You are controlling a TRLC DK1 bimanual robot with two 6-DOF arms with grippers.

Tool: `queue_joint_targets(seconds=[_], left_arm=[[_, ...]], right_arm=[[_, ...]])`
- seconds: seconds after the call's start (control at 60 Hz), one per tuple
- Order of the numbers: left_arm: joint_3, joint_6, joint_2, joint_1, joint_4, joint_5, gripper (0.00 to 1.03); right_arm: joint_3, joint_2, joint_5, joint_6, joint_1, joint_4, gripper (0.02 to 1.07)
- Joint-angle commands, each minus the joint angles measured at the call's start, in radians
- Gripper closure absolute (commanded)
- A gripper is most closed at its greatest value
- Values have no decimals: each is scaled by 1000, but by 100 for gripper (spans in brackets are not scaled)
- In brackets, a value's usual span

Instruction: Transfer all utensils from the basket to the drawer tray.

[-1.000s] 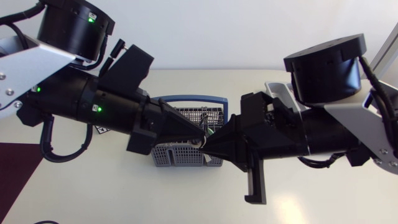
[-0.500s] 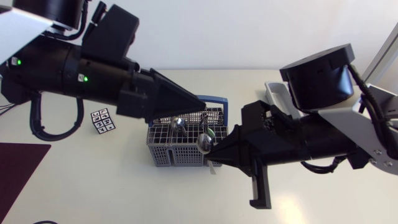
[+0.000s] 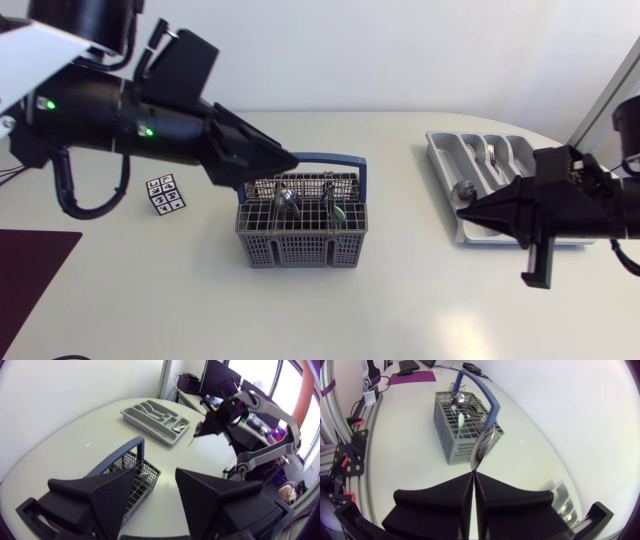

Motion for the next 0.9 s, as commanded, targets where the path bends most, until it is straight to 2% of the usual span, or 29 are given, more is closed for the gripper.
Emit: queue_joint_targets(seconds=[0.0,0.167,0.35,0.45,0.667,0.883], left_arm=[[-42,71,36,-66,-3,-48,44],[-29,114,100,-137,5,-125,44],[1,154,157,-160,11,-179,44],[10,171,172,-177,11,-217,44],[10,171,178,-189,5,-236,44],[-1,171,169,-188,-14,-237,44]], right_arm=[[-13,54,-35,-183,-136,-29,101],[22,212,-62,-419,-395,-36,101],[91,378,-59,-554,-544,27,101],[92,445,-25,-583,-570,136,101],[109,591,71,-620,-589,362,101],[140,698,154,-669,-598,475,101]])
